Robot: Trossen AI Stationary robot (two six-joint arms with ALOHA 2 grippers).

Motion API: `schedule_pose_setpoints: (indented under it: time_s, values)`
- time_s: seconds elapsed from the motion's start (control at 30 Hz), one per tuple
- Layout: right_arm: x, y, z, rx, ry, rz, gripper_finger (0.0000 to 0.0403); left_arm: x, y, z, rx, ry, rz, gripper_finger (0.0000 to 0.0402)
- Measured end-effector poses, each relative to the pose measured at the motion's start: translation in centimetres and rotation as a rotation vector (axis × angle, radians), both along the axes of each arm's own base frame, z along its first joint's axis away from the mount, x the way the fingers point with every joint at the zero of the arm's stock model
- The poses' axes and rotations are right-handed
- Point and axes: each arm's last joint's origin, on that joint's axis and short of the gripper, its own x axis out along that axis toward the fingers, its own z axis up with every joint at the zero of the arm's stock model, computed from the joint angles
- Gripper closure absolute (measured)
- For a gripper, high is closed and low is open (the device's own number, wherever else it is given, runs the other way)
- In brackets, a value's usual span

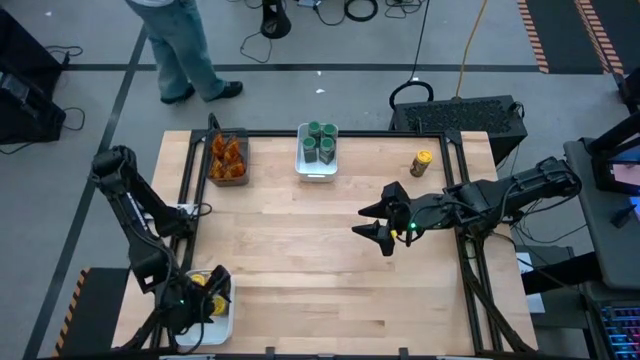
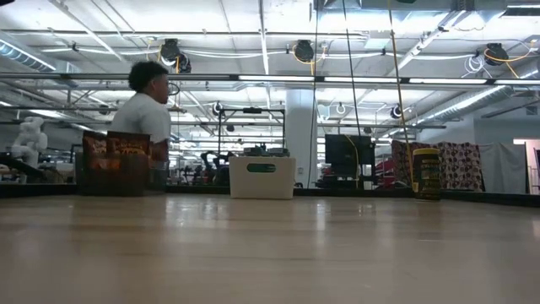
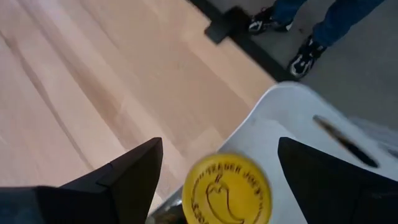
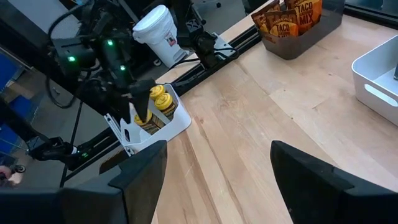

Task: Sort spices by type
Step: Put the yellow seasoning bottle into the bottom white bin

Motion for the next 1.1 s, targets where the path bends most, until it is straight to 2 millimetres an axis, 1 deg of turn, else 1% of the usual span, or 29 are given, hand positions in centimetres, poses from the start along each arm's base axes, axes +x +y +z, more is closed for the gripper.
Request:
schedule_pose_setpoints:
  time_s: [0.17, 0.27, 0.4, 0.5, 0.6, 0.7, 0.8, 0.93, 1.1]
  values:
    - [0.0, 0.0, 0.0, -0.001, 0.0, 0.0, 0.0135, 0.2, -0.3, 2.2, 0.016, -0.043, -0.034, 0.0078]
    - [0.0, 0.0, -0.1, 0.0, 0.007, -0.007, 0.0135, 0.3, -0.2, 4.0, 0.049, -0.078, -0.01, 0.0078]
    - [-0.1, -0.7, -0.5, 0.013, 0.052, -0.051, 0.0135, 1.2, 0.1, 7.0, 0.115, -0.228, 0.04, 0.0079]
    - [-0.2, -1.4, -1.0, 0.02, 0.104, -0.089, 0.0135, 2.2, 0.9, 9.3, 0.108, -0.332, 0.084, 0.0079]
    - [-0.4, -2.4, -1.5, 0.007, 0.167, -0.127, 0.0135, 3.9, 2.4, 10.5, 0.073, -0.381, 0.174, 0.0079]
    - [-1.1, -4.1, -1.7, -0.037, 0.241, -0.168, 0.0135, 5.5, 4.2, 11.7, 0.013, -0.443, 0.265, 0.008]
    - [-2.5, -6.5, -1.6, -0.087, 0.358, -0.242, 0.0135, 6.9, 6.3, 13.0, -0.03, -0.521, 0.324, 0.008]
    - [-4.7, -9.8, -1.5, -0.147, 0.532, -0.334, 0.0135, 8.5, 9.6, 14.4, -0.006, -0.632, 0.437, 0.008]
    - [-7.1, -13.3, -1.7, -0.192, 0.698, -0.376, 0.0135, 10.5, 14.1, 15.2, 0.009, -0.691, 0.598, 0.008]
